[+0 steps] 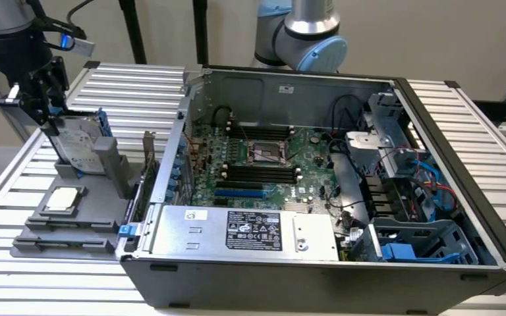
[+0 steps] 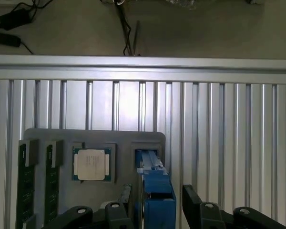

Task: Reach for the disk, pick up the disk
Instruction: 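Pick up the disk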

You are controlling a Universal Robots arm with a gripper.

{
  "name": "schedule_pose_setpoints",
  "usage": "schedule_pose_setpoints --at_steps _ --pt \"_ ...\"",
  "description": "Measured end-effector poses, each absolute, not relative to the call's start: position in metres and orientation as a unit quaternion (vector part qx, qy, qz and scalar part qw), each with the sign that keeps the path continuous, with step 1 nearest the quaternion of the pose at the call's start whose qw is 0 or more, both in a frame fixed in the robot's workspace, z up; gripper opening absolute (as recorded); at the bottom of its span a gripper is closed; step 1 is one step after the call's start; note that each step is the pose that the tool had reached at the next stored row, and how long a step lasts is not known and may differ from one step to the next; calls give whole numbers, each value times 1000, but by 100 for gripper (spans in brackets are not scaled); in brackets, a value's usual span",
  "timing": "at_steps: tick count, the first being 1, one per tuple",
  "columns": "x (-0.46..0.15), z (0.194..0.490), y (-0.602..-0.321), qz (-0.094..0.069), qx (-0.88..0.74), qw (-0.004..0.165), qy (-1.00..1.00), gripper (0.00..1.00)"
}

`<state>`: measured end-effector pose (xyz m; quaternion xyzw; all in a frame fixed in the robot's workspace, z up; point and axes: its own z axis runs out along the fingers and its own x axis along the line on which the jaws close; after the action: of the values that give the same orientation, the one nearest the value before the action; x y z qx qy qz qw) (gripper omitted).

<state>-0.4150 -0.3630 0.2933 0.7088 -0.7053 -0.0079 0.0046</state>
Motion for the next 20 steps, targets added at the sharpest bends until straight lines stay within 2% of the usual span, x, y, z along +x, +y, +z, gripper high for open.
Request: schedule_pose_setpoints --at_steps 8,10,11,17,18,19,20 --pt "-415 292 -363 -8 709 5 -705 54" --pt "-415 292 -363 -8 709 5 -705 52" --pt "-415 292 -363 -8 709 5 -705 45" --pt "-415 292 -363 -8 709 5 -705 45" --pt "-415 292 -363 -8 709 5 -705 43" --pt "-415 292 -363 -8 709 5 -705 36" --pt "-415 292 -363 -8 709 5 -705 36"
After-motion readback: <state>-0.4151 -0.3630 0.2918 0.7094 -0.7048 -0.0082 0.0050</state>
